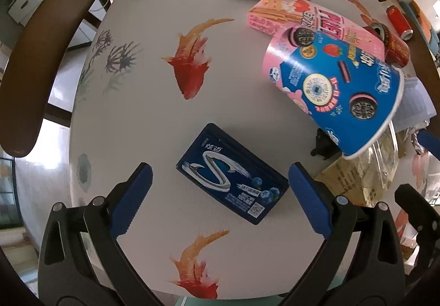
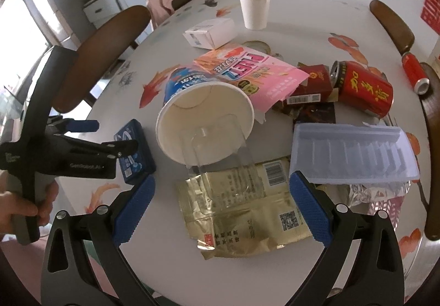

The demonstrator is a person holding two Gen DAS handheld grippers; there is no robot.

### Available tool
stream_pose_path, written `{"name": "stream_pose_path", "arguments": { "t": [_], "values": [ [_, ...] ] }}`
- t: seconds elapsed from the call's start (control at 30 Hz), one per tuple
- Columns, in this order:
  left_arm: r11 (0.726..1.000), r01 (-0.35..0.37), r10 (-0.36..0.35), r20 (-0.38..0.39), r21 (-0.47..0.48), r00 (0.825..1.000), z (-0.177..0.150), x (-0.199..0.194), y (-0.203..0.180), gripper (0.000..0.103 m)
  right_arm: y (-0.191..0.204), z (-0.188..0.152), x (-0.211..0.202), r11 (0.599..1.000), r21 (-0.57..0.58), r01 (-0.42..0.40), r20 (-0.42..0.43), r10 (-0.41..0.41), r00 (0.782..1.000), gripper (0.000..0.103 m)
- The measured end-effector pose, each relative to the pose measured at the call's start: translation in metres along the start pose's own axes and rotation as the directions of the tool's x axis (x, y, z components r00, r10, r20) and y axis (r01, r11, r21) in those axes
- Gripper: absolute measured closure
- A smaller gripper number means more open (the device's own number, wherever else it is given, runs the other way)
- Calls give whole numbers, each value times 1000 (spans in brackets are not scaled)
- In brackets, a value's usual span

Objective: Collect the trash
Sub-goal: 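Grasp the blue gum pack with the left tool while the right tool grasps the clear plastic tray, then lift the gum pack and clear tray off the table with both tools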

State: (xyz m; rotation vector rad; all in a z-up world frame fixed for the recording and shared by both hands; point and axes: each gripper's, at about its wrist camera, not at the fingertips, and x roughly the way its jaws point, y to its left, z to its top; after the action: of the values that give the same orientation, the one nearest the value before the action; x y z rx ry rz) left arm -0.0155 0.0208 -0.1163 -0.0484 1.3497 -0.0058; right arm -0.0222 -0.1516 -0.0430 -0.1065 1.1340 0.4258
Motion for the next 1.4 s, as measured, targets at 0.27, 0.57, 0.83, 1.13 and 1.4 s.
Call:
{"name": "stream_pose_path", "arguments": {
  "t": [0.27, 0.57, 0.83, 1.13, 1.4],
  "values": [
    [998, -38, 37, -31, -57, 999, 4, 16, 3, 7, -2, 1, 14, 999, -42, -17, -36, 15, 999, 7],
    [989, -116, 109, -72, -96, 991, 8, 33, 0, 7, -4, 3, 28, 992, -121, -28, -64, 21, 998, 8],
    [990, -96, 88, -82, -107, 993, 8, 42, -1, 26, -9, 4, 50, 988, -142, -68, -135, 49, 990, 40],
    [988, 12, -22, -63, -152, 998, 7, 40, 19, 47, -19, 0, 36, 989, -88, -122, -126, 111, 986, 41],
    [990, 37, -40, -21, -136, 999, 5, 17, 34, 48, -30, -7, 1, 991, -36, -132, -77, 129, 989, 42]
  ]
}}
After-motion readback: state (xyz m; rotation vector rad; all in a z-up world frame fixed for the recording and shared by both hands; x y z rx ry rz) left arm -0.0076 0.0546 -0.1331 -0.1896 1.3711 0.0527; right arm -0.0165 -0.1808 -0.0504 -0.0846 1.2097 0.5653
